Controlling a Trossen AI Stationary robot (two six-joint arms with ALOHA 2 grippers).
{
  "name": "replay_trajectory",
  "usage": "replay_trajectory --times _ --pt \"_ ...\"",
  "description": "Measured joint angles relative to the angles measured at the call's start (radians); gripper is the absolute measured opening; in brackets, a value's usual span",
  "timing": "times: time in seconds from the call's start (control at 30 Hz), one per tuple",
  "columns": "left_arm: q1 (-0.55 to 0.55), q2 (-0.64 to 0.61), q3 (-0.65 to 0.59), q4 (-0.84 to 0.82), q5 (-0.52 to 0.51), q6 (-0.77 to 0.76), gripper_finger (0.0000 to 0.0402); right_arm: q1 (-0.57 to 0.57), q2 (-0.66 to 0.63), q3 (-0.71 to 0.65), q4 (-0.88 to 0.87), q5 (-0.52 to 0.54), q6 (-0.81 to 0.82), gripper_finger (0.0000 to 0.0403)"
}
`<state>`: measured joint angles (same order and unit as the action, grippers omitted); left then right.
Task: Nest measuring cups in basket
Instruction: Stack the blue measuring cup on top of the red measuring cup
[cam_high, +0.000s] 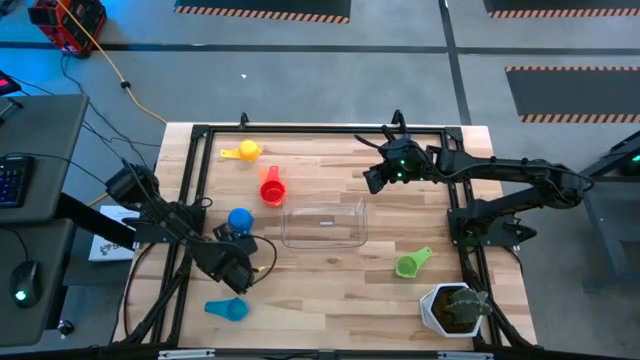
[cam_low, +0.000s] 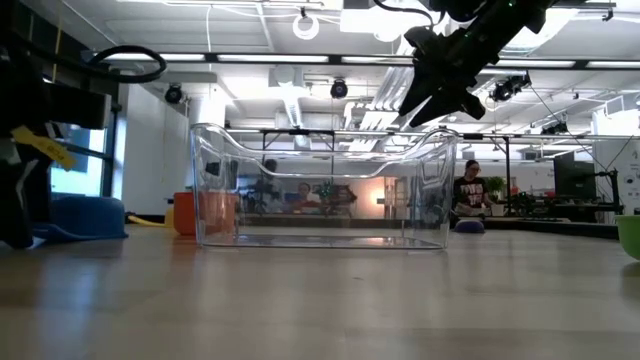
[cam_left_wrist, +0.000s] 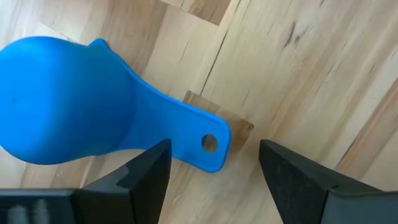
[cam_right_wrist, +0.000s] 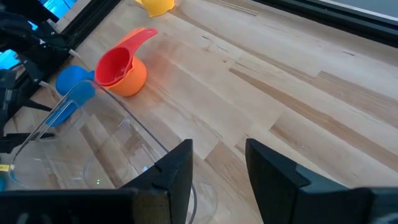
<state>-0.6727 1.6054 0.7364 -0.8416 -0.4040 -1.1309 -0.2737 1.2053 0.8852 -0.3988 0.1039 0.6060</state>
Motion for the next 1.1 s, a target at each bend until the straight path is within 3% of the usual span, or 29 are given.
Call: replay_trajectory --times 0.13,0.27,0.33,0.67,0.97,1.1 --pt "0.000 0.000 -0.001 -0.002 -0.015 -0.010 0.0174 0.000 0.000 0.000 0.000 0.000 0.000 0.0138" --pt "0.006 -0.007 -0.008 -0.075 -0.012 -0.048 0.0056 0.000 0.000 0.000 0.000 0.000 0.000 0.0138" --pt "0.006 -0.028 -0.007 -0.114 0.009 -0.078 0.0018 0.000 0.000 0.000 0.000 0.000 0.000 0.0138" --pt "0.015 -0.353 0.049 -0.285 0.026 -0.123 0.0004 0.000 0.000 0.000 -0.001 0.001 -0.002 0.0138" --pt "0.100 -0.620 0.200 -0.410 0.058 -0.098 0.0002 0.000 0.000 0.000 -0.001 0.022 -0.003 0.0138" --pt "0.157 -0.679 0.290 -0.432 -0.001 -0.092 0.0001 0.000 0.000 0.000 0.000 0.026 -0.003 0.0138"
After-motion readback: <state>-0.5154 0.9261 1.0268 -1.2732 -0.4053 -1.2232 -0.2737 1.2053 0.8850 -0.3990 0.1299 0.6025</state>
